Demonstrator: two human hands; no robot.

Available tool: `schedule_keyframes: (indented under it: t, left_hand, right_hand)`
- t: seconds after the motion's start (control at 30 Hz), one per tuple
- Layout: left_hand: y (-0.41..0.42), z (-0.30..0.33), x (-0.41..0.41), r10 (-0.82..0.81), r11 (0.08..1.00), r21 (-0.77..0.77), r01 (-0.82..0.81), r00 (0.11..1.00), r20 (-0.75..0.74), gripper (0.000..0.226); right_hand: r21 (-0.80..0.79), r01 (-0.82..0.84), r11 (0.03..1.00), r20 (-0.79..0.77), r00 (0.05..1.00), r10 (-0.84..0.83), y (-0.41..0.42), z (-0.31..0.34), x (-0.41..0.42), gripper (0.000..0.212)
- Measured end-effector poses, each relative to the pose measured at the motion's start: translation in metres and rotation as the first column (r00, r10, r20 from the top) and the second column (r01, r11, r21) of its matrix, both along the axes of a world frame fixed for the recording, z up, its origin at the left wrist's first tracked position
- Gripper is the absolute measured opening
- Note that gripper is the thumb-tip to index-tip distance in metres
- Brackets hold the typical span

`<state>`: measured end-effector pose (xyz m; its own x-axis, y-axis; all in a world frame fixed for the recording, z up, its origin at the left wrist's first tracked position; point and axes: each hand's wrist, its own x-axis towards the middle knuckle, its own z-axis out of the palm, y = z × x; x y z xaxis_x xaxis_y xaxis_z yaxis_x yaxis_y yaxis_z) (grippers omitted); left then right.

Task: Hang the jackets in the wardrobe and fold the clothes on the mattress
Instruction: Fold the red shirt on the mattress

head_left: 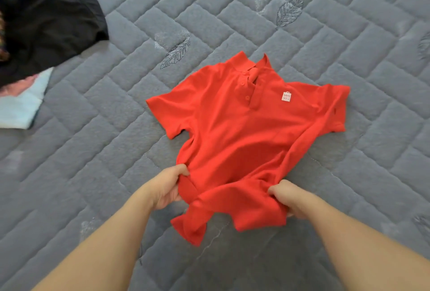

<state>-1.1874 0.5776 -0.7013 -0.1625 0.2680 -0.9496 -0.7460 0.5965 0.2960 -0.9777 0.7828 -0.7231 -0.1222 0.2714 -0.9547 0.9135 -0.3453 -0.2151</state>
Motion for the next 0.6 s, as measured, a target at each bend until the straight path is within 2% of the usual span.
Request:
schedule_keyframes:
  t: [0.03,0.07,0.13,0.17,0.2,0.23,0.3,0.37,0.43,0.47,0.53,0.6]
  left_hand:
    - [-0.004,-0.001,0.003,0.001,0.999,-0.051,-0.002,1.0,-0.026,0.025]
    - [-0.005,0.001,0.005,-0.009,0.993,-0.115,0.0,0.997,-0.072,0.026]
    - [-0.01,-0.002,0.005,-0.012,0.976,-0.218,-0.029,0.983,-0.184,0.025]
    - [-0.014,-0.006,0.004,-0.019,0.967,-0.251,-0.047,0.966,-0.256,0.021]
    - [-0.017,-0.008,0.003,-0.051,0.958,-0.284,-0.047,0.943,-0.328,0.015]
    - [-0.023,-0.011,0.004,-0.15,0.942,-0.335,0.017,0.914,-0.376,0.014]
    - [-0.033,-0.014,0.011,-0.403,0.867,-0.441,0.235,0.85,-0.339,0.021]
    - [-0.034,-0.008,0.024,-0.452,0.842,-0.437,0.316,0.855,-0.252,0.021]
    - [-0.03,-0.006,0.036,-0.307,0.915,-0.344,0.211,0.918,-0.252,0.021]
    - [-0.028,-0.006,0.041,-0.158,0.959,-0.272,0.082,0.95,-0.268,0.022]
    - [-0.026,-0.008,0.051,0.07,0.978,-0.168,-0.125,0.951,-0.3,0.017]
    - [-0.032,-0.008,0.055,0.092,0.967,-0.201,-0.157,0.949,-0.302,0.017]
  right_hand:
    - [-0.007,-0.167,0.986,0.055,0.984,0.167,0.004,0.003,0.009,0.014]
    - [-0.01,-0.369,0.929,0.128,0.921,0.367,0.009,0.003,0.019,0.025]
    - [-0.026,-0.698,0.716,0.268,0.685,0.678,0.017,0.006,0.031,0.045]
    - [-0.054,-0.777,0.627,0.321,0.581,0.748,0.018,0.019,0.031,0.049]
    - [-0.099,-0.782,0.615,0.341,0.554,0.759,0.019,0.029,0.03,0.052]
    - [-0.181,-0.763,0.621,0.345,0.542,0.767,0.017,0.038,0.03,0.053]
    - [-0.334,-0.695,0.637,0.312,0.556,0.77,0.009,0.056,0.03,0.059]
    - [-0.404,-0.686,0.605,0.278,0.538,0.796,0.0,0.055,0.035,0.066]
    - [-0.415,-0.665,0.621,0.274,0.559,0.783,-0.009,0.043,0.042,0.072]
    - [-0.431,-0.649,0.627,0.269,0.571,0.776,-0.014,0.036,0.047,0.073]
    - [-0.488,-0.586,0.647,0.278,0.599,0.751,-0.021,0.031,0.056,0.068]
    - [-0.537,-0.518,0.666,0.294,0.624,0.723,-0.028,0.031,0.068,0.053]
